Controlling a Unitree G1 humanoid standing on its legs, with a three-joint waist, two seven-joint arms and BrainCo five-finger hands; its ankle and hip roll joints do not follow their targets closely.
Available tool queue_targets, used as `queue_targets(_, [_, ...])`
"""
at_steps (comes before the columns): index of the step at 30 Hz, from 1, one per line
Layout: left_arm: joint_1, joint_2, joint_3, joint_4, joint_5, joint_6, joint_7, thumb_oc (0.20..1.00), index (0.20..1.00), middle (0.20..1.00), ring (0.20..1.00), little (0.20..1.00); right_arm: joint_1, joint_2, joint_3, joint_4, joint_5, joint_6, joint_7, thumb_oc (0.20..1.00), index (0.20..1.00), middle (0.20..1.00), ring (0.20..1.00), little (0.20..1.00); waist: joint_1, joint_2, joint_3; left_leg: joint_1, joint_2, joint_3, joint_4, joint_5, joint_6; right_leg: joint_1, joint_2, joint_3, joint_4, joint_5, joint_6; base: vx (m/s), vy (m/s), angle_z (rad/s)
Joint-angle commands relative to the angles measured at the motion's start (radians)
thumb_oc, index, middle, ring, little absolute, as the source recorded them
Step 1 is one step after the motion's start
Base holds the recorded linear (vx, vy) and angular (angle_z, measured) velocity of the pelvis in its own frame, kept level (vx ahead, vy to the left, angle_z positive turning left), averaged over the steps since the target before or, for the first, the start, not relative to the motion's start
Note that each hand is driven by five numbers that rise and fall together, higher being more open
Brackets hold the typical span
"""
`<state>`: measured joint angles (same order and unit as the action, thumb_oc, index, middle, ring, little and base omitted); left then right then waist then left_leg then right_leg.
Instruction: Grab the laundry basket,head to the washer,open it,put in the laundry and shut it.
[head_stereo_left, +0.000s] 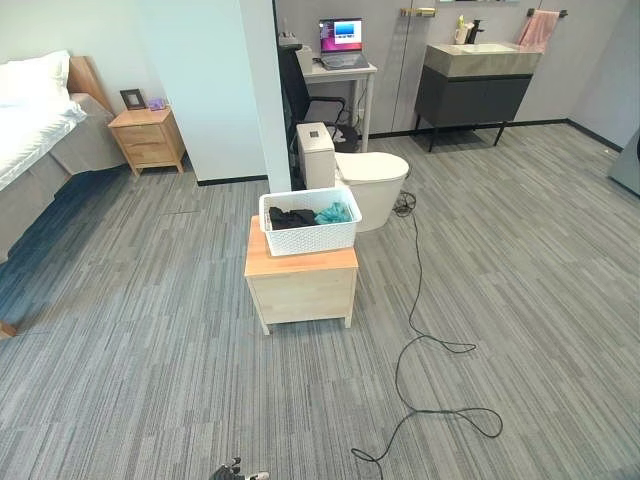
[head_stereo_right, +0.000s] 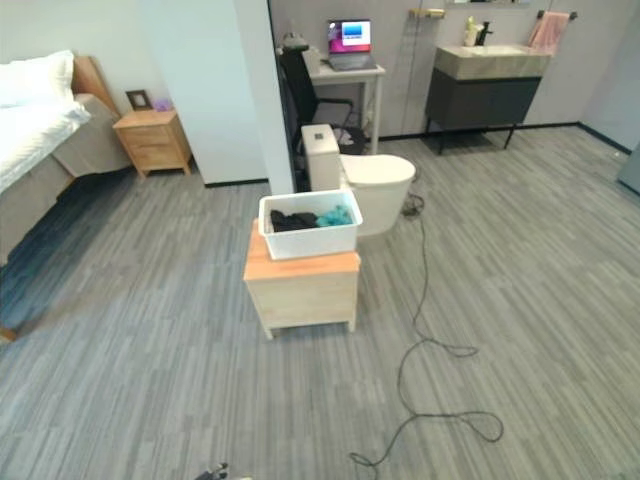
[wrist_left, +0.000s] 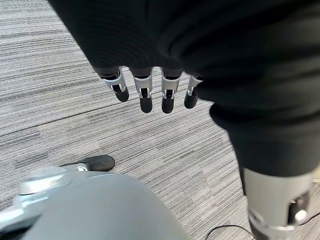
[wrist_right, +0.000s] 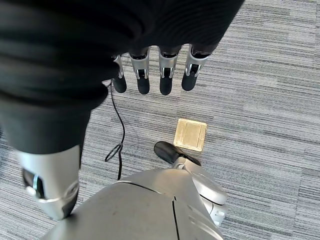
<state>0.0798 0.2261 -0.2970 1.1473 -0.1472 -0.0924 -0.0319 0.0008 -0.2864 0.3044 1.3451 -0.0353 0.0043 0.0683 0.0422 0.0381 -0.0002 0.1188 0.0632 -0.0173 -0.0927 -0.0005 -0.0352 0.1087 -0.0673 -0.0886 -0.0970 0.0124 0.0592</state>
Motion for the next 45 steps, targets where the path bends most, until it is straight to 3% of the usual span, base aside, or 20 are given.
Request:
queue_targets(1, [-0.07,-0.017,0.005,0.042,0.009,-0.018,-0.005,1.0,1.0,1.0,1.0,1.0,-0.008,-0.017,0.018,0.086,-0.012,0.007,0.007,1.0,1.0,1.0,1.0,1.0,0.01,-0.034,0.006,0.006,-0.032,0.006,0.005,-0.03,-0.012,0.032,-0.015,-0.099,0.01,-0.044,0.028,0.01,-0.046,0.02])
queue_targets(10, [-0.077,-0.008,0.006,0.033,-0.006,-0.018,-0.001,1.0,1.0,1.0,1.0,1.0,-0.014,-0.03,-0.001,0.073,0.029,-0.005,-0.003,1.0,1.0,1.0,1.0,1.0,-0.002,-0.032,0.029,-0.047,-0.006,-0.018,0.051,-0.023,-0.033,0.005,0.014,-0.09,0.019,-0.064,-0.003,0.0,-0.086,0.05])
queue_targets(13, [-0.083,0.004,0.004,0.007,-0.02,-0.017,-0.002,1.0,1.0,1.0,1.0,1.0,-0.016,-0.031,-0.012,0.061,0.059,-0.018,-0.011,1.0,1.0,1.0,1.0,1.0,-0.008,-0.046,0.062,-0.134,0.011,-0.028,0.209,-0.032,-0.06,-0.003,0.041,-0.079,0.051,-0.1,-0.041,-0.02,-0.246,0.29])
queue_targets(14, [-0.088,0.014,0.004,-0.023,-0.039,-0.016,-0.001,1.0,1.0,1.0,1.0,1.0,-0.019,-0.036,-0.015,0.044,0.077,-0.022,-0.016,1.0,1.0,1.0,1.0,1.0,-0.001,-0.056,0.108,-0.249,0.003,-0.058,0.42,0.052,-0.072,0.001,0.051,-0.08,0.072,-0.104,-0.064,-0.05,-0.141,0.23])
queue_targets(15, [-0.088,0.015,0.004,-0.023,-0.039,-0.015,-0.001,1.0,1.0,1.0,1.0,1.0,-0.019,-0.036,-0.015,0.044,0.077,-0.022,-0.016,1.0,1.0,1.0,1.0,1.0,-0.004,-0.054,0.107,-0.256,0.004,-0.061,0.429,0.049,-0.072,-0.001,0.053,-0.082,0.073,-0.105,-0.064,-0.03,-0.25,0.3])
queue_targets(16, [-0.088,0.017,0.005,-0.038,-0.056,-0.014,0.004,1.0,1.0,1.0,1.0,1.0,-0.033,-0.049,-0.011,0.011,0.093,-0.025,-0.021,1.0,1.0,1.0,1.0,1.0,0.001,-0.066,0.137,-0.345,-0.014,-0.059,0.585,0.091,-0.052,0.004,0.056,-0.091,0.082,-0.109,-0.075,0.05,-0.138,0.12])
queue_targets(20, [-0.063,0.033,0.033,-0.074,-0.095,-0.023,0.009,1.0,1.0,1.0,1.0,1.0,-0.043,-0.071,0.01,-0.107,0.102,-0.029,-0.021,1.0,1.0,1.0,1.0,1.0,0.029,-0.079,0.13,-0.438,-0.067,0.006,0.425,0.039,-0.015,0.016,0.064,-0.082,0.071,-0.141,-0.057,0.21,-0.051,-0.01])
queue_targets(24, [-0.045,0.048,0.062,-0.071,-0.12,-0.029,0.025,1.0,1.0,1.0,1.0,1.0,-0.062,-0.068,0.025,-0.217,0.125,-0.039,-0.027,1.0,1.0,1.0,1.0,1.0,0.066,-0.08,0.123,-0.507,-0.054,0.037,0.152,0.146,-0.033,0.078,0.099,-0.041,0.081,-0.205,-0.05,0.35,0.045,0.04])
queue_targets(27, [-0.037,0.049,0.078,-0.05,-0.117,-0.03,0.026,1.0,1.0,1.0,1.0,1.0,-0.071,-0.055,0.04,-0.243,0.115,-0.035,-0.018,1.0,1.0,1.0,1.0,1.0,0.088,-0.091,0.105,-0.489,-0.046,0.046,0.126,0.16,-0.027,0.119,0.098,-0.005,0.093,-0.233,-0.041,0.52,0.136,-0.31])
queue_targets(28, [-0.031,0.054,0.093,-0.047,-0.123,-0.03,0.029,1.0,1.0,1.0,1.0,1.0,-0.063,-0.034,0.05,-0.253,0.099,-0.033,-0.011,1.0,1.0,1.0,1.0,1.0,0.095,-0.111,0.089,-0.516,-0.062,0.051,0.203,0.168,0.0,0.141,0.078,-0.004,0.139,-0.249,-0.034,0.55,0.155,-0.73])
queue_targets(32, [-0.035,0.066,0.099,-0.021,-0.102,-0.029,0.028,1.0,1.0,1.0,1.0,1.0,-0.058,-0.011,0.065,-0.231,0.082,-0.031,0.003,1.0,1.0,1.0,1.0,1.0,0.106,-0.15,0.066,-0.479,-0.097,0.083,0.248,0.105,0.042,0.103,0.046,-0.002,0.289,-0.156,0.029,0.5,0.186,-0.42])
queue_targets(33, [-0.037,0.077,0.094,-0.022,-0.09,-0.029,0.025,1.0,1.0,1.0,1.0,1.0,-0.058,-0.002,0.07,-0.211,0.074,-0.03,0.01,1.0,1.0,1.0,1.0,1.0,0.1,-0.155,0.069,-0.429,-0.122,0.089,0.228,0.063,0.077,0.023,0.025,0.002,0.492,0.004,0.086,0.27,0.145,-0.25])
queue_targets(34, [-0.037,0.077,0.094,-0.022,-0.09,-0.029,0.025,1.0,1.0,1.0,1.0,1.0,-0.058,-0.002,0.07,-0.211,0.074,-0.03,0.01,1.0,1.0,1.0,1.0,1.0,0.1,-0.154,0.067,-0.431,-0.12,0.088,0.227,0.064,0.076,0.02,0.027,0.002,0.491,0.006,0.086,0.5,0.278,-0.43])
queue_targets(35, [-0.047,0.091,0.086,-0.037,-0.088,-0.03,0.029,1.0,1.0,1.0,1.0,1.0,-0.061,0.003,0.069,-0.201,0.075,-0.028,0.013,1.0,1.0,1.0,1.0,1.0,0.081,-0.136,0.09,-0.375,-0.123,0.095,0.209,0.032,0.105,-0.072,0.003,-0.019,0.669,0.112,0.109,0.34,0.208,-0.19])
queue_targets(37, [-0.056,0.098,0.087,-0.049,-0.099,-0.028,0.038,1.0,1.0,1.0,1.0,1.0,-0.059,0.011,0.058,-0.199,0.082,-0.026,0.012,1.0,1.0,1.0,1.0,1.0,0.065,-0.106,0.113,-0.296,-0.111,0.093,0.176,0.009,0.121,-0.175,-0.055,-0.094,0.744,0.101,0.097,0.43,0.22,0.08])
queue_targets(39, [-0.067,0.099,0.089,-0.049,-0.109,-0.029,0.048,1.0,1.0,1.0,1.0,1.0,-0.059,0.012,0.057,-0.196,0.085,-0.026,0.01,1.0,1.0,1.0,1.0,1.0,0.054,-0.093,0.123,-0.25,-0.104,0.084,0.153,0.0,0.116,-0.224,-0.071,-0.139,0.686,0.051,0.068,0.34,0.051,0.03])
queue_targets(40, [-0.074,0.099,0.088,-0.041,-0.11,-0.031,0.046,1.0,1.0,1.0,1.0,1.0,-0.054,0.01,0.061,-0.196,0.084,-0.024,0.011,1.0,1.0,1.0,1.0,1.0,0.037,-0.081,0.138,-0.201,-0.099,0.073,0.147,-0.018,0.107,-0.255,-0.072,-0.167,0.569,-0.024,0.043,0.23,-0.027,0.06])
queue_targets(41, [-0.074,0.099,0.088,-0.041,-0.11,-0.031,0.046,1.0,1.0,1.0,1.0,1.0,-0.054,0.01,0.061,-0.196,0.084,-0.024,0.011,1.0,1.0,1.0,1.0,1.0,0.037,-0.08,0.136,-0.203,-0.097,0.072,0.147,-0.017,0.106,-0.256,-0.07,-0.168,0.566,-0.022,0.042,0.51,-0.112,0.0])
queue_targets(43, [-0.079,0.097,0.089,-0.032,-0.098,-0.036,0.048,1.0,1.0,1.0,1.0,1.0,-0.045,0.003,0.051,-0.195,0.087,-0.02,0.009,1.0,1.0,1.0,1.0,1.0,0.011,-0.081,0.144,-0.123,-0.098,0.054,0.122,-0.061,0.077,-0.287,-0.084,-0.16,0.26,0.01,0.057,0.43,-0.148,-0.01])
queue_targets(45, [-0.089,0.095,0.091,-0.025,-0.09,-0.04,0.051,1.0,1.0,1.0,1.0,1.0,-0.04,0.002,0.045,-0.191,0.086,-0.018,0.008,1.0,1.0,1.0,1.0,1.0,0.0,-0.082,0.149,-0.094,-0.097,0.042,0.117,-0.082,0.065,-0.307,-0.095,-0.137,0.161,0.054,0.075,0.32,-0.119,-0.02])
